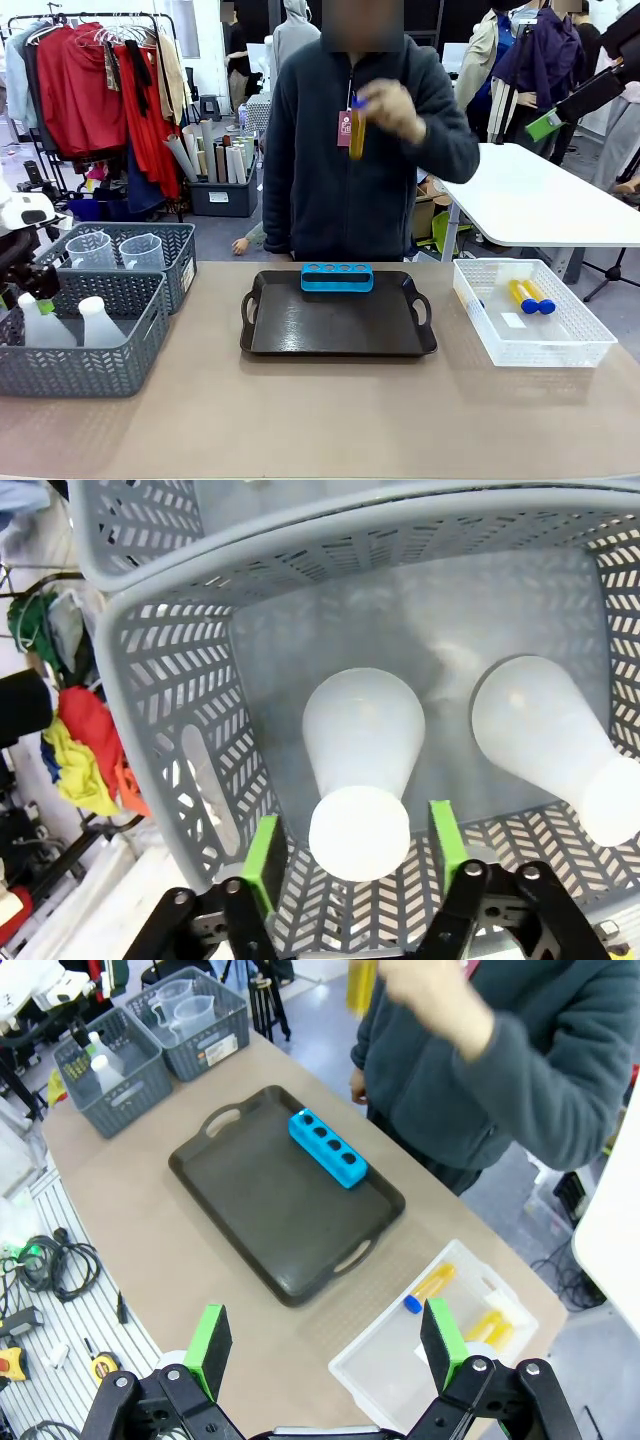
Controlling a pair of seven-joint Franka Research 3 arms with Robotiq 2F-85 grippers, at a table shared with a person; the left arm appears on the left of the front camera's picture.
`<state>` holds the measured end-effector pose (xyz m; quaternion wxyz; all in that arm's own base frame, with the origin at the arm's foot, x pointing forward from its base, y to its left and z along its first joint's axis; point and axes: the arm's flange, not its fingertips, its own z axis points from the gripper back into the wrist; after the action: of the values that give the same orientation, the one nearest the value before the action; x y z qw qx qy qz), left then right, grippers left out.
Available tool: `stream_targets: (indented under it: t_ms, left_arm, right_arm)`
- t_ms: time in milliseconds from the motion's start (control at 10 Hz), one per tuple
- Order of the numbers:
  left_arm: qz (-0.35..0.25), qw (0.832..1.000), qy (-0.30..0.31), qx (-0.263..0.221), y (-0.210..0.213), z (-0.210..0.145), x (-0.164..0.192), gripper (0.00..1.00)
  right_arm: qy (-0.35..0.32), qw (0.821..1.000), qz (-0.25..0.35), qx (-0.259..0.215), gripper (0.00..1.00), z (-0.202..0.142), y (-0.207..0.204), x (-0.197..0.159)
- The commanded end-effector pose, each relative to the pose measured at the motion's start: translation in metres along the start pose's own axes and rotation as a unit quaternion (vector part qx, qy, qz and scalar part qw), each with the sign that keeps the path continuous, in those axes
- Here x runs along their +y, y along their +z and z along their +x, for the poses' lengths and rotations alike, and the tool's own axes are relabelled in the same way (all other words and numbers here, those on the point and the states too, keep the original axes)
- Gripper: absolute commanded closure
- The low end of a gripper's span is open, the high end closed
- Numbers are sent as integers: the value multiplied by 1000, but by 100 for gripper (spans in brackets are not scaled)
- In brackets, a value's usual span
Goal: Prepare the laboratory tools.
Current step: Pick up one Small flask and place it on the Handle tray.
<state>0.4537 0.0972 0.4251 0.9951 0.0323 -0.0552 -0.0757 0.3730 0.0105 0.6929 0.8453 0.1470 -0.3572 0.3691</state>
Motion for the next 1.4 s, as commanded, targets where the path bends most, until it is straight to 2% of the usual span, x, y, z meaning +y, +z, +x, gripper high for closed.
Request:
stream_targets:
  t_ms: [0, 100, 200, 700, 1000, 1300]
  left_arm:
    - [15, 1000, 0, -4, -2, 0, 3, 77]
    - [15, 1000, 0, -4, -2, 0, 3, 96]
    - [16, 1000, 1, -6, -3, 0, 2, 100]
    - [-3, 1000, -1, -20, 8, 3, -1, 100]
    - [-22, 1000, -1, -16, 75, 9, -8, 100]
    - [-21, 999, -48, -15, 154, 24, -26, 100]
  right_arm:
    - [3, 1000, 5, -4, 0, 1, 1, 0]
    - [3, 1000, 5, -4, 0, 1, 1, 0]
    - [3, 1000, 5, -4, 0, 1, 1, 0]
    - [3, 1000, 5, -4, 0, 1, 1, 0]
    - [3, 1000, 5, -4, 0, 1, 1, 0]
    - [3, 1000, 5, -4, 0, 1, 1, 0]
